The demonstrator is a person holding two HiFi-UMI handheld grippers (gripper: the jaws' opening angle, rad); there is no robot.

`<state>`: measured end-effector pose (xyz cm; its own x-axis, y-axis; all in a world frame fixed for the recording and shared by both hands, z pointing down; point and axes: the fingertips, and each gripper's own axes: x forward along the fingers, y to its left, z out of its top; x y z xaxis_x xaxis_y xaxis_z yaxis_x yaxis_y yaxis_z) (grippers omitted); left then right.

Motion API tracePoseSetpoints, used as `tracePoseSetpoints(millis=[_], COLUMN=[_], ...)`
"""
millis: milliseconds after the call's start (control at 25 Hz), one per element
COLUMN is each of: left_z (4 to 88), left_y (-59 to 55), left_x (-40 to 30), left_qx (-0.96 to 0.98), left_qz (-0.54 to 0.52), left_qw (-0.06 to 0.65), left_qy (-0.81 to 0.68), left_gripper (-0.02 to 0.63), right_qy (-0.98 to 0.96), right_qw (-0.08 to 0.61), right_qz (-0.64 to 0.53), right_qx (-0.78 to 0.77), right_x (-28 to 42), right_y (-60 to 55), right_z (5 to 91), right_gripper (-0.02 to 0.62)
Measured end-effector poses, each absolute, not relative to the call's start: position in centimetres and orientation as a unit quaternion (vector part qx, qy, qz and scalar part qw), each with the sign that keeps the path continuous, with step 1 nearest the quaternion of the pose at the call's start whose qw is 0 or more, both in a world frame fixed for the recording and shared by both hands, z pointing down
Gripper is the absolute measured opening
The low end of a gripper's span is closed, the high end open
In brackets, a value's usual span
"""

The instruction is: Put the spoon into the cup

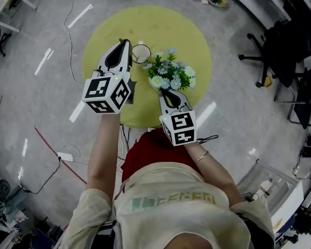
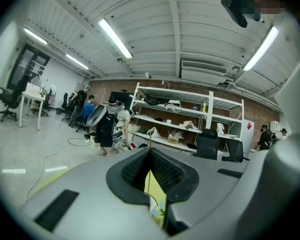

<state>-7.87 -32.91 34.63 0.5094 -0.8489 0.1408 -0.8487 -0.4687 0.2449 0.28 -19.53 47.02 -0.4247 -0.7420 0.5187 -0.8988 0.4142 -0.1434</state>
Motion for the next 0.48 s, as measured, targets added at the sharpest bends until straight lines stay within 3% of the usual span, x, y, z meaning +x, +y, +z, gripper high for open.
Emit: tracePoseSetpoints(millis=[480], left_z=[36.9], left_y=[-35.5], left_x=[-7.6], left_qx=[0.853], left_qz=[-0.007], left_qw=[0.170], left_qy=[-0.493], left_gripper=[0.025], right_qy=[-0.813], right_qw=[0.208], right_qz=[0.208], right_qx=[0.502], right_x=[0.1], right_y=[-20.5], right_z=[47.5], right_gripper=[0.037])
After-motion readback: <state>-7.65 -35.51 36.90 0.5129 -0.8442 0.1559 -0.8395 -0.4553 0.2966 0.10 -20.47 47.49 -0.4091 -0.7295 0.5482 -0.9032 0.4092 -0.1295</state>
